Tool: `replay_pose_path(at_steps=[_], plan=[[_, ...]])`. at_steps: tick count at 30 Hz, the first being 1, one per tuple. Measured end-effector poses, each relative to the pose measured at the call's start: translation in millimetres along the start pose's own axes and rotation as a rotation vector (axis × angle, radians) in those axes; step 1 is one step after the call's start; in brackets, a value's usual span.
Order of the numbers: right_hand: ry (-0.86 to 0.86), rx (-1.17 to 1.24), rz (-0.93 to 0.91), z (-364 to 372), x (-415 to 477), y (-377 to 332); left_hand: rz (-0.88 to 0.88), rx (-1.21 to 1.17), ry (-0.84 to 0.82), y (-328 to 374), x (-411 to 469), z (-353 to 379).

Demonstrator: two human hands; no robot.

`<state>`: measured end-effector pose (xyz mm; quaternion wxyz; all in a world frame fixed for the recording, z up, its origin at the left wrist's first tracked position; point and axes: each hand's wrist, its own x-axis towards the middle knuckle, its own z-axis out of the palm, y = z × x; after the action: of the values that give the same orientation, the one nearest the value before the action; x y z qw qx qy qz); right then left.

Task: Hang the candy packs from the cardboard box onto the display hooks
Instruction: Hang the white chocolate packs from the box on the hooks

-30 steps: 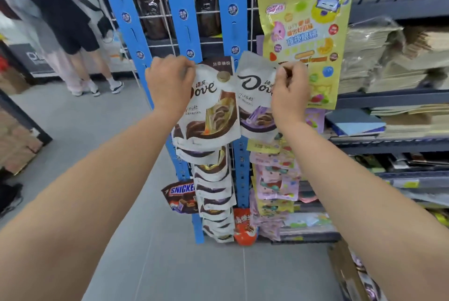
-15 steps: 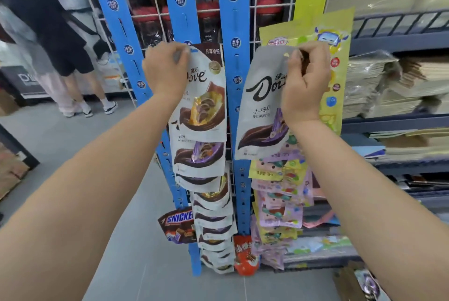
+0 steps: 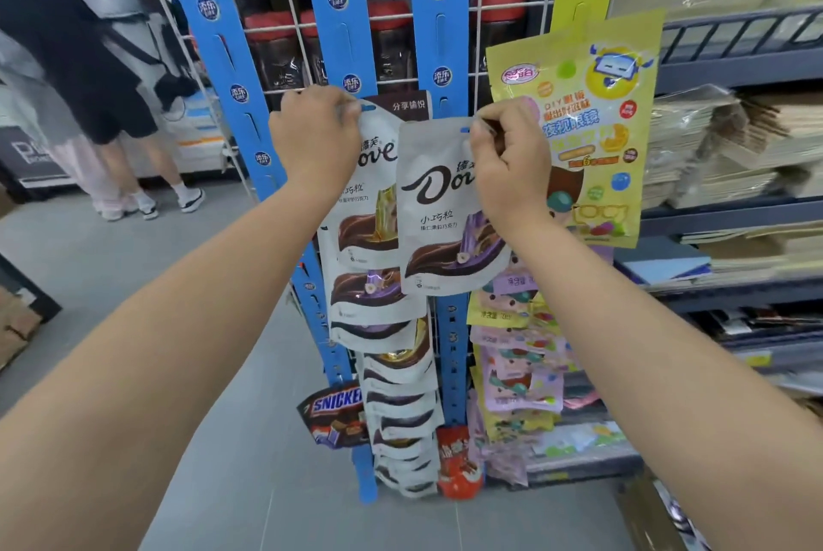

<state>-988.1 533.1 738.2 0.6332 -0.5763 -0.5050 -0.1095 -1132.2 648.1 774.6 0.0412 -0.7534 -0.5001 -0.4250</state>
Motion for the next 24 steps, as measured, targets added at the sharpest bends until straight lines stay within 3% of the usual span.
replay_pose_path(at_steps=[5, 13, 18, 21, 24], plan=[[-0.07, -0.042, 0.024, 3.3, -1.0, 2.0, 0.018, -0.039, 0.11, -8.4, 0.5, -1.0], [-0.101, -0.068, 0.006, 9.8, -0.6, 0.1, 0.038, -0.022, -0.035, -13.8, 3.5, 2.4], [-0.149, -0.066, 0.013, 13.7, -1.7, -1.8, -0.044, -0.125, 0.06, -22.4, -13.9, 7.9], [-0.258, -0.05, 0.022, 14.7, -6.2, 0.9, 0.045, -0.137, 0.091, -34.6, -29.9, 13.7], [-0.357, -0.069, 0.051, 15.6, -14.3, 6.7, 0.161, -0.185, -0.003, -42.0, -45.1, 18.4]])
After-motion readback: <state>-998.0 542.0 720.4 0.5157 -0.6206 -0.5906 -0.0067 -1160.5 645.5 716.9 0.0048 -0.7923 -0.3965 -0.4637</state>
